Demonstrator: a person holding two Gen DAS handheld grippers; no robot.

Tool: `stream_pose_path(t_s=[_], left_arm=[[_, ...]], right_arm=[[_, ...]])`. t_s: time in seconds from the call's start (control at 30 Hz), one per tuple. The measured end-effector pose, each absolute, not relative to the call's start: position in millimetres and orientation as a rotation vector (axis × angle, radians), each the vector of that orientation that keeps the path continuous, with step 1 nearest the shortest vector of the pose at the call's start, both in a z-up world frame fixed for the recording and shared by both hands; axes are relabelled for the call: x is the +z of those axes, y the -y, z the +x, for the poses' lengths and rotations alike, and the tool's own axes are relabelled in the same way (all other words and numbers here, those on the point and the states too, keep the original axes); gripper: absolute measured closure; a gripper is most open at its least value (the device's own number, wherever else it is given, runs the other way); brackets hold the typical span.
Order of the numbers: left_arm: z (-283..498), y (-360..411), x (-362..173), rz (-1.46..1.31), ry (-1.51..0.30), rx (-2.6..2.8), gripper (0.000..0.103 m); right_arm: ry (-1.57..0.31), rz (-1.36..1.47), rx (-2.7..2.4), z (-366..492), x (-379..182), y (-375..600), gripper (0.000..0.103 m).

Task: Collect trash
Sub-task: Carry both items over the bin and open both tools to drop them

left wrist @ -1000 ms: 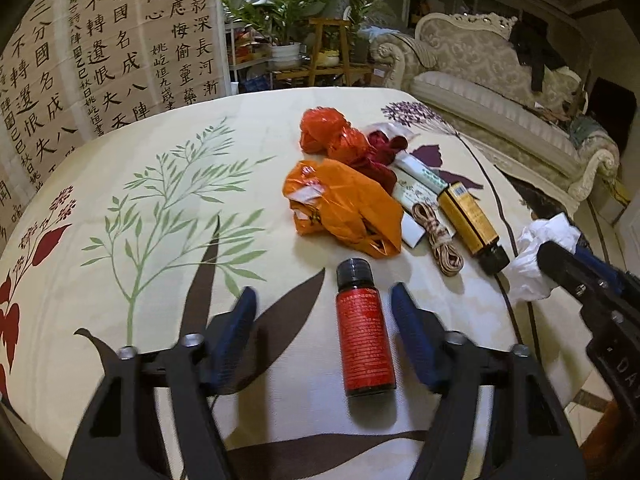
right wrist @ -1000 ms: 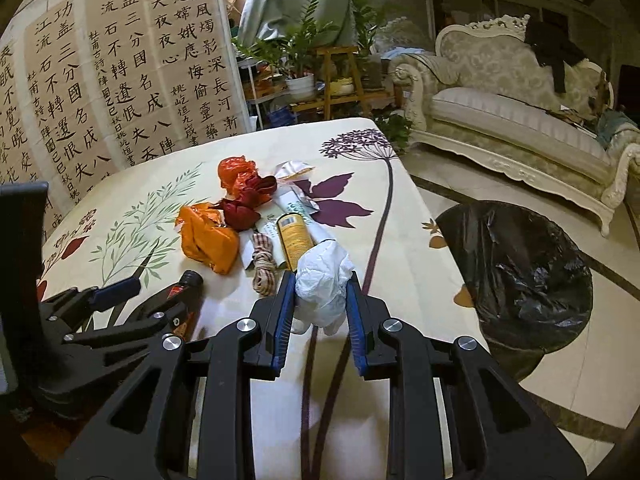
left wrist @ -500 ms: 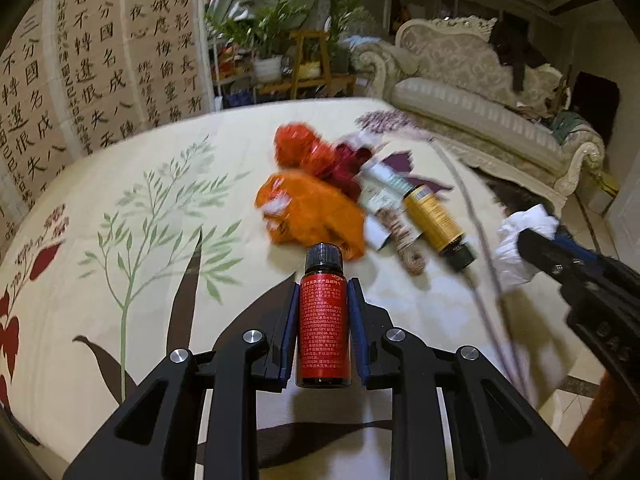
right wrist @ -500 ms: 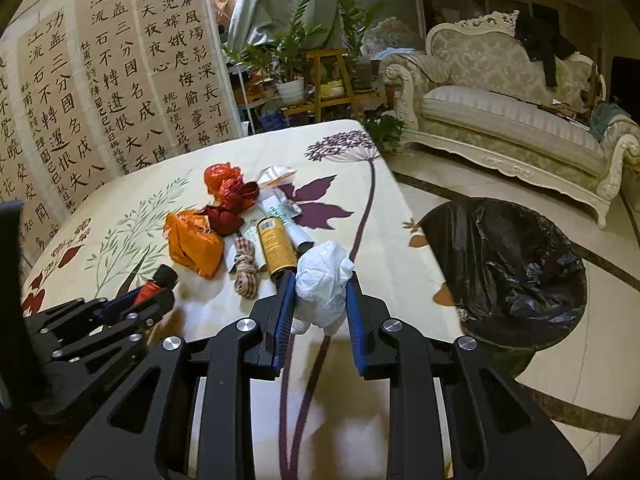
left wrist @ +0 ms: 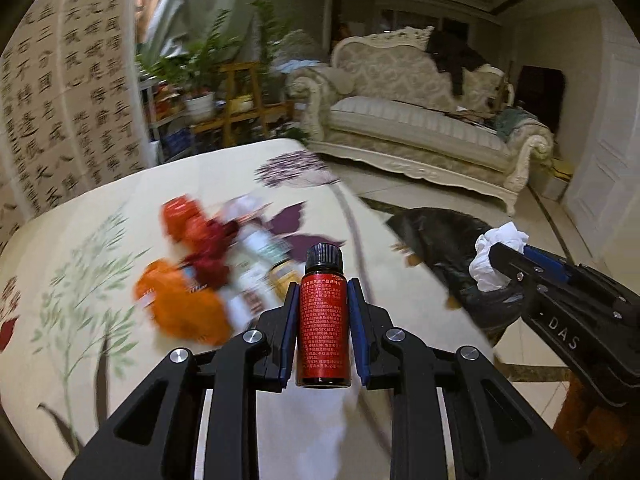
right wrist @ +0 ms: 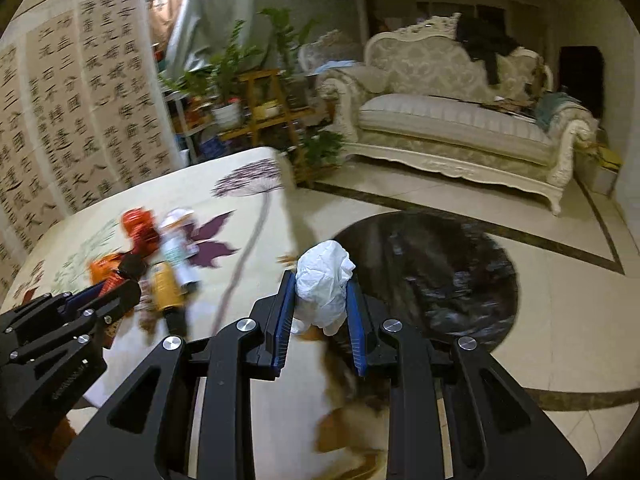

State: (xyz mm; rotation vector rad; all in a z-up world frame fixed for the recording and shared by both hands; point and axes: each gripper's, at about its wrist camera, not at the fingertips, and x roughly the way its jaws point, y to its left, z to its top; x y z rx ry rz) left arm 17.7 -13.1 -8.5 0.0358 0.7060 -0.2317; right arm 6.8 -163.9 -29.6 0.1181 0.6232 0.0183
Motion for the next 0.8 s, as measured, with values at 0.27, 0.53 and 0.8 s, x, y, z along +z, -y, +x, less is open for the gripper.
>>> stream_pose_path(t_s=[0.27,0.53,0.8], left_arm=[[50,61,-13,0.088,-0.717,-0.318,0.078],[75,88,-21,0.131,-0.729,-0.329,0.078],[95,116,-25,0.177,-0.725,-0.336,0.078]], right_arm=[[-0.639,0.141,-0.052,21,-41,197,0.079],[-0.648,0.171,-0.082,36,-48,219,0.079],[-0.643,0.185,-0.095,51,-49,234,0.078]])
